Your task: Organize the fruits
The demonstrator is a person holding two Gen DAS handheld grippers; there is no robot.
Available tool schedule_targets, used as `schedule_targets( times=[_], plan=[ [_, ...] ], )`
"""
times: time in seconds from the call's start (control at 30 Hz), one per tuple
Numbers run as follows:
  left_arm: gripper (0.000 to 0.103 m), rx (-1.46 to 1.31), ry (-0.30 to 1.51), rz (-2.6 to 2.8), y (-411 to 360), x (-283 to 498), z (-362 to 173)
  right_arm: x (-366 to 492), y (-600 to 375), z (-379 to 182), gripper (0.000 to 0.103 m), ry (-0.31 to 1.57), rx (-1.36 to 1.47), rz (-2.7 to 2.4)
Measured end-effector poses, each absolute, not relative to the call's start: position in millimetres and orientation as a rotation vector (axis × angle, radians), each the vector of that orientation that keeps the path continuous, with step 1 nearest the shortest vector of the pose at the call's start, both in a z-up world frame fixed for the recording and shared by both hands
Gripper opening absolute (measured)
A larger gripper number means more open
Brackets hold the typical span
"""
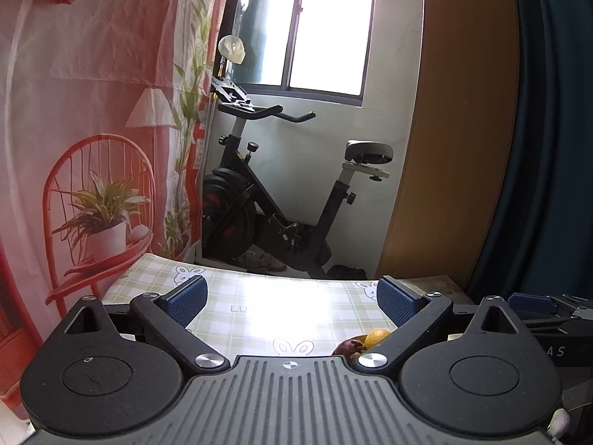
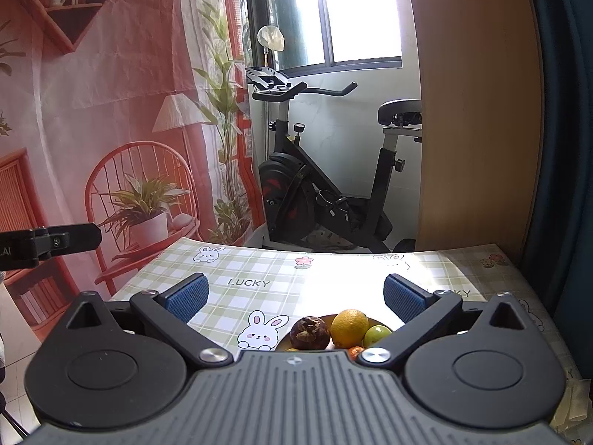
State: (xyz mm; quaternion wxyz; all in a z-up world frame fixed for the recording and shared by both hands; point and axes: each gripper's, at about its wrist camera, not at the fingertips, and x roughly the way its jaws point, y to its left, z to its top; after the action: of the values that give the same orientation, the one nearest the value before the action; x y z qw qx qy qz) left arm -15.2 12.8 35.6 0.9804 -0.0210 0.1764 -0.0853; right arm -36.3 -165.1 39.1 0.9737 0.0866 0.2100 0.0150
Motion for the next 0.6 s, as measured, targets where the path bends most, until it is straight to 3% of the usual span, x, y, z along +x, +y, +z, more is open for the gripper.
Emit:
schedule_targets(
  times=[0.6],
  plan=[
    [0.099, 0.063, 0.331, -0.103, 1.4, -25.9, 39.5, -38.0, -171.3, 37.3, 0.102, 0.427, 0.196, 0.035]
  ],
)
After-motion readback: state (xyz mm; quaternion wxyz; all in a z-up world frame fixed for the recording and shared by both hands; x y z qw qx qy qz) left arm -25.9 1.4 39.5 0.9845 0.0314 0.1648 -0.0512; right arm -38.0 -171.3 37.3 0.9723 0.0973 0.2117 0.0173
